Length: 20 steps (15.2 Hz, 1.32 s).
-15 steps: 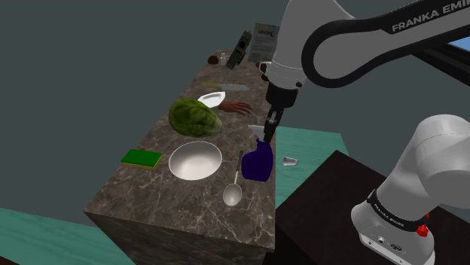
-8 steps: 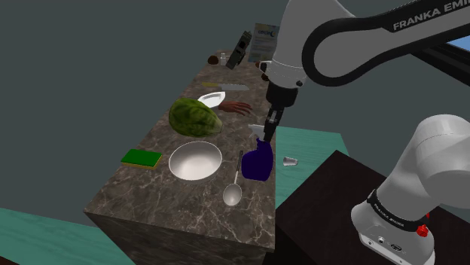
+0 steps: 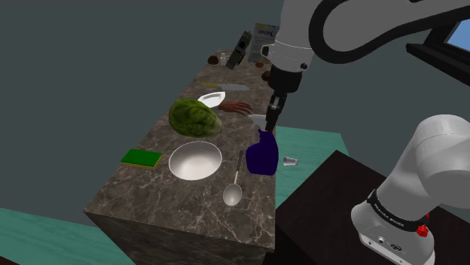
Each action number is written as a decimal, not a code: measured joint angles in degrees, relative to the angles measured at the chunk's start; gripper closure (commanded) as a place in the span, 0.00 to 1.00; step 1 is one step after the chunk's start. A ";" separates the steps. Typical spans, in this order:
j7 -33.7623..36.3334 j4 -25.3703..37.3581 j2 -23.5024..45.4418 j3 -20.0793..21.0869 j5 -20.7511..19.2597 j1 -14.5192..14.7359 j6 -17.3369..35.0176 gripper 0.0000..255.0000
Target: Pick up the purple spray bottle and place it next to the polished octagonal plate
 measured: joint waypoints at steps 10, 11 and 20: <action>0.70 6.80 -1.36 -0.74 -0.84 -0.32 -8.13 1.00; 0.67 7.34 -1.53 -0.88 -0.93 -0.36 -8.87 1.00; 1.43 14.75 -1.09 -1.34 -1.56 -0.60 -15.79 1.00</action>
